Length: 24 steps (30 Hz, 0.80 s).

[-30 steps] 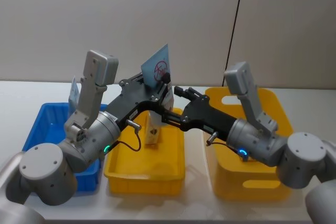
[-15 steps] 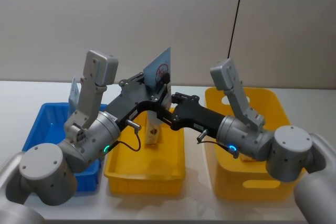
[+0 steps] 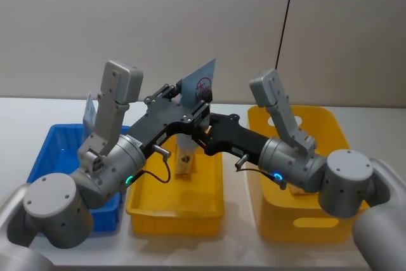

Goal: Bimanual collaborative sorting of washing and personal care products

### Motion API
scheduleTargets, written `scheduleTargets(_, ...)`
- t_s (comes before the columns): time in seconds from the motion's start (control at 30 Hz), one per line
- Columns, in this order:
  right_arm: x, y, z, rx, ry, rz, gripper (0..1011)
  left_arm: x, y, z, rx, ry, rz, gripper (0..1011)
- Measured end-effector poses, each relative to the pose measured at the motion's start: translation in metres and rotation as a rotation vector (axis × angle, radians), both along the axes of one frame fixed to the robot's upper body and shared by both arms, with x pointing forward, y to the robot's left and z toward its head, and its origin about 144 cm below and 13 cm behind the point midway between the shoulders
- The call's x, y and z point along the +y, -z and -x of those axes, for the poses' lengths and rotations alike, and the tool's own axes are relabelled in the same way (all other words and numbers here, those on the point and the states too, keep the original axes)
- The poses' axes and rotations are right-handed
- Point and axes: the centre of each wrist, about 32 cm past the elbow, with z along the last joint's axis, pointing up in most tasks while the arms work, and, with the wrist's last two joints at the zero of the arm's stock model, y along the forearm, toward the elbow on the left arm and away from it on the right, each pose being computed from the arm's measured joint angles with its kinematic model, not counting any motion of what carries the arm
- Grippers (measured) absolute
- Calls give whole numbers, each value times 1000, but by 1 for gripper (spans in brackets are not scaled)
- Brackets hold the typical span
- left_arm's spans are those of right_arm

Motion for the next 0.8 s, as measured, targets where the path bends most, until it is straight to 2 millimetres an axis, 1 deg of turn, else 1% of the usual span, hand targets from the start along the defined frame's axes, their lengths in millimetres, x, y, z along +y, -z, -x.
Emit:
scheduleTargets(0.03, 0, 0, 0, -1, 2, 0, 223, 0, 0, 0, 0, 0, 0, 635)
scheduleTargets(0.07, 0, 0, 0, -1, 7, 0, 216, 0, 0, 0, 0, 0, 0, 635)
scheduleTargets(0.1, 0, 0, 1, -2, 11, 0, 210, 0, 0, 0, 0, 0, 0, 694)
scheduleTargets(0.13, 0, -1, 2, -3, 22, 0, 200, 0, 0, 0, 0, 0, 0, 712)
scheduleTargets(0.17, 0, -1, 2, -4, 30, 0, 200, 0, 0, 0, 0, 0, 0, 754)
scheduleTargets(0.2, 0, -1, 3, -5, 42, 0, 192, 0, 0, 0, 0, 0, 0, 754)
scheduleTargets(0.23, 0, -1, 3, -5, 42, 0, 185, 0, 0, 0, 0, 0, 0, 806)
scheduleTargets(0.27, -1, -2, 4, -7, 59, -1, 180, 0, 0, 0, 0, 0, 0, 829)
scheduleTargets(0.3, -2, -2, 4, -9, 64, -2, 179, 0, 0, 0, 0, 0, 0, 883)
scheduleTargets(0.47, -6, -3, 8, -16, 129, -2, 166, 0, 0, 0, 0, 0, 0, 993)
scheduleTargets(0.8, -20, -5, 18, -28, 255, 3, 166, 0, 0, 0, 0, -1, 0, 1001)
